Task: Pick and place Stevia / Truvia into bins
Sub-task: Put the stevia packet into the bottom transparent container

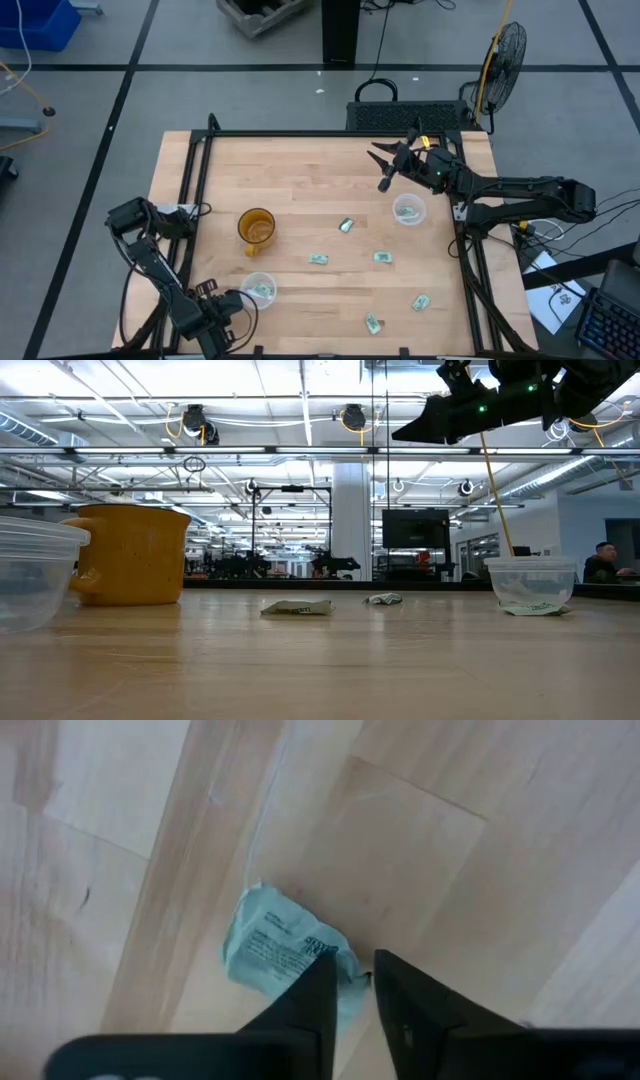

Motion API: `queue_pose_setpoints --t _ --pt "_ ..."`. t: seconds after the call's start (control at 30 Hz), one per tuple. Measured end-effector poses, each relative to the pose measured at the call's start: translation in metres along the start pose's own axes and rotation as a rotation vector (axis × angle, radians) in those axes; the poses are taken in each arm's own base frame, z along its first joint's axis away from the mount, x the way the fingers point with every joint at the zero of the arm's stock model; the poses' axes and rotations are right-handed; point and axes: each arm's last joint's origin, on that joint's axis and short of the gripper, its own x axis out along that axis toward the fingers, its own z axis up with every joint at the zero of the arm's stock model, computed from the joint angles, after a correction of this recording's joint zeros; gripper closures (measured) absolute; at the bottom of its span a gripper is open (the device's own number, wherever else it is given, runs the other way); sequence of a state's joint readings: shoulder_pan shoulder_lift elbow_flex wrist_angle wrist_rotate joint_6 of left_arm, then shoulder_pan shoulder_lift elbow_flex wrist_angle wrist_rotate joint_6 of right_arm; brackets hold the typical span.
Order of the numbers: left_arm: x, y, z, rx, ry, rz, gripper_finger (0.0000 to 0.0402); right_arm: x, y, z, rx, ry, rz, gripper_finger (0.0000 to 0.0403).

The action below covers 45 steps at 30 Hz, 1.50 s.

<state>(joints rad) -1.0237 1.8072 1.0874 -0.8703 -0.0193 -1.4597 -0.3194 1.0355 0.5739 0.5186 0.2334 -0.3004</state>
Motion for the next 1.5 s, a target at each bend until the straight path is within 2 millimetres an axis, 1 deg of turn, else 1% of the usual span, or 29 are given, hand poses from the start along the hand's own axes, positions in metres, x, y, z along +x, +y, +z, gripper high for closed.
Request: queue_pose_setpoints --t 0.1,0.13,0.3,0.37,0.43,0.53,0.6,0.73,0.77,0.83,0.9,0.93,1.0,1.07,1.17,1.27,1.37,1.5 --pt "0.000 0.000 0.000 0.002 0.000 0.000 0.0380 0.000 0.000 0.000 0.000 0.000 0.000 0.0298" --pt "0.000 0.000 0.000 0.002 0.000 0.000 0.0390 0.000 0.000 0.000 0.000 0.000 0.000 0.0298" --pt "0.000 0.000 0.004 -0.008 -0.006 0.000 0.0396 0.000 0.000 0.000 0.000 0.000 0.000 0.0298" --pt "-0.002 0.001 0.009 -0.022 0.031 -0.009 0.0397 0.000 0.000 0.000 0.000 0.000 0.000 0.0298" --pt "-0.010 -0.001 0.017 -0.003 0.091 -0.027 0.0398 0.000 0.000 0.000 0.000 0.000 0.000 0.0298" --pt "-0.026 -0.005 0.028 0.016 0.143 -0.030 0.0398 0.000 0.000 0.000 0.000 0.000 0.000 0.0298" --pt "-0.039 -0.006 0.035 0.020 0.144 -0.017 0.0399 0.000 0.000 0.000 0.000 0.000 0.000 0.0298" --pt "-0.080 -0.006 0.045 0.051 0.131 0.050 0.0400 0.000 0.000 0.000 0.000 0.000 0.000 0.0298" --pt "-0.090 -0.003 0.049 0.058 0.103 0.086 0.0400 0.000 0.000 0.000 0.000 0.000 0.000 0.0298" --pt "-0.109 0.000 0.056 0.093 -0.012 0.148 0.0400 0.000 0.000 0.000 0.000 0.000 0.000 0.0298" --pt "-0.120 0.003 0.065 0.146 -0.145 0.188 0.0400 0.000 0.000 0.000 0.000 0.000 0.000 0.0298" --pt "-0.122 0.003 0.070 0.173 -0.188 0.203 0.0400 0.000 0.000 0.000 0.000 0.000 0.000 0.0298" --pt "-0.118 0.007 0.077 0.206 -0.204 0.237 0.0400 0.000 0.000 0.000 0.000 0.000 0.000 0.0298" --pt "-0.108 0.010 0.086 0.205 -0.181 0.229 0.0400 0.000 0.000 0.000 0.000 0.000 0.000 0.0298" --pt "-0.085 0.008 0.099 0.234 -0.185 0.158 0.0401 0.000 0.000 0.000 -0.001 0.004 0.002 0.0298" --pt "-0.067 0.004 0.107 0.293 -0.206 0.072 0.0401 0.000 0.001 -0.002 -0.006 0.024 0.009 0.0298" --pt "-0.054 0.005 0.111 0.276 -0.169 0.009 0.0401 0.000 0.001 -0.003 -0.008 0.035 0.013 0.0298" --pt "-0.042 0.011 0.107 0.189 -0.073 -0.012 0.0401 0.000 0.002 -0.005 -0.011 0.047 0.017 0.0298"
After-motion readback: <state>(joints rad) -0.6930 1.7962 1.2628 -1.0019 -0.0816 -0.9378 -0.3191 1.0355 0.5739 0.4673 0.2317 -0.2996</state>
